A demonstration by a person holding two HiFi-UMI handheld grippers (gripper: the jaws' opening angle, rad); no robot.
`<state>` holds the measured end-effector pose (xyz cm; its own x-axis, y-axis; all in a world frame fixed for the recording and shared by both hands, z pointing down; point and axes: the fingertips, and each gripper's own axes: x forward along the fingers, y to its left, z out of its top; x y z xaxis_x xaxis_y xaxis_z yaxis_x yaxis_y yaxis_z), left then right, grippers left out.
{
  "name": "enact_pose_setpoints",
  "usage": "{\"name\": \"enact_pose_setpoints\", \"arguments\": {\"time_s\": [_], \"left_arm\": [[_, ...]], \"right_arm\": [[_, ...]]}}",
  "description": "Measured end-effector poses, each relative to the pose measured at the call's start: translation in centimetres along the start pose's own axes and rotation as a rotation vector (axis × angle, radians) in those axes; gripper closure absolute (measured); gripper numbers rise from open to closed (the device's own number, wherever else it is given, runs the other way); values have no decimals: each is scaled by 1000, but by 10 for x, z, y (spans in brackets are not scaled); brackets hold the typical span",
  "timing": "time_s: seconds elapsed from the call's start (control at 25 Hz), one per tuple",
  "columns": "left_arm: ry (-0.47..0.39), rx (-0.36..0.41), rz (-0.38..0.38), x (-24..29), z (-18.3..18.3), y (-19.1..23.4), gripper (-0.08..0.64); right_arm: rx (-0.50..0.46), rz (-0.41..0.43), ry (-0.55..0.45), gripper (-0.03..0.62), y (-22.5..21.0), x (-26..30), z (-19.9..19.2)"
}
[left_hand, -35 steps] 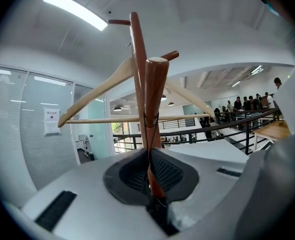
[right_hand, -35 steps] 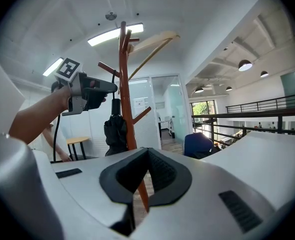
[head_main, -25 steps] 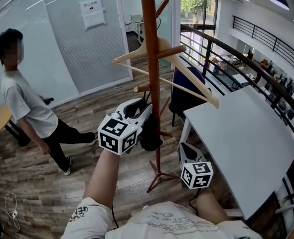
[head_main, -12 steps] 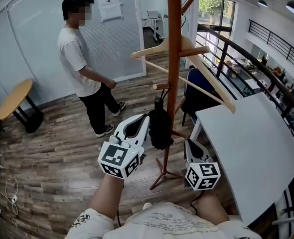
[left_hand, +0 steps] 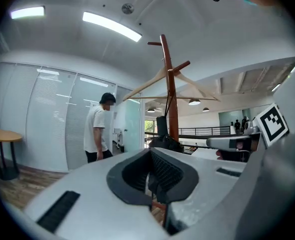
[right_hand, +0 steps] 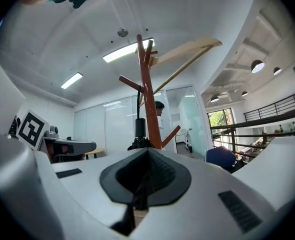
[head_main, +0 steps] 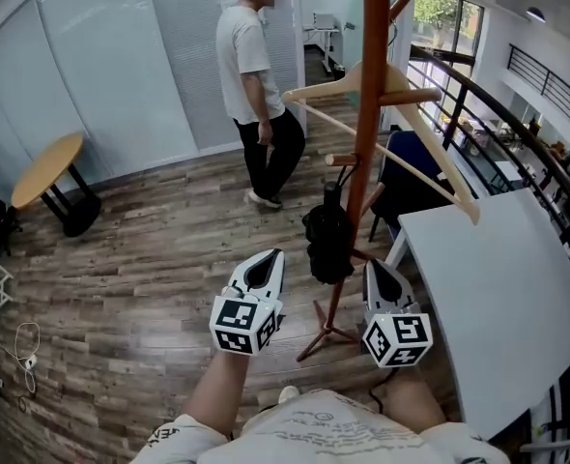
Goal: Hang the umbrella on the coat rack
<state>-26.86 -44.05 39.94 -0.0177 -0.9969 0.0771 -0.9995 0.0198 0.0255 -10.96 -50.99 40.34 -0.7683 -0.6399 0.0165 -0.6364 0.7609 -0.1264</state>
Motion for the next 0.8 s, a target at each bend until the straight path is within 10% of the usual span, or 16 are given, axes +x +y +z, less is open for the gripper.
{"name": "enact_pose_setpoints", "arguments": {"time_s": [0.8], "left_arm": [[37, 11, -5, 17, -4, -12, 555]], "right_arm": [[19, 6, 48, 594, -13, 4, -12]]}}
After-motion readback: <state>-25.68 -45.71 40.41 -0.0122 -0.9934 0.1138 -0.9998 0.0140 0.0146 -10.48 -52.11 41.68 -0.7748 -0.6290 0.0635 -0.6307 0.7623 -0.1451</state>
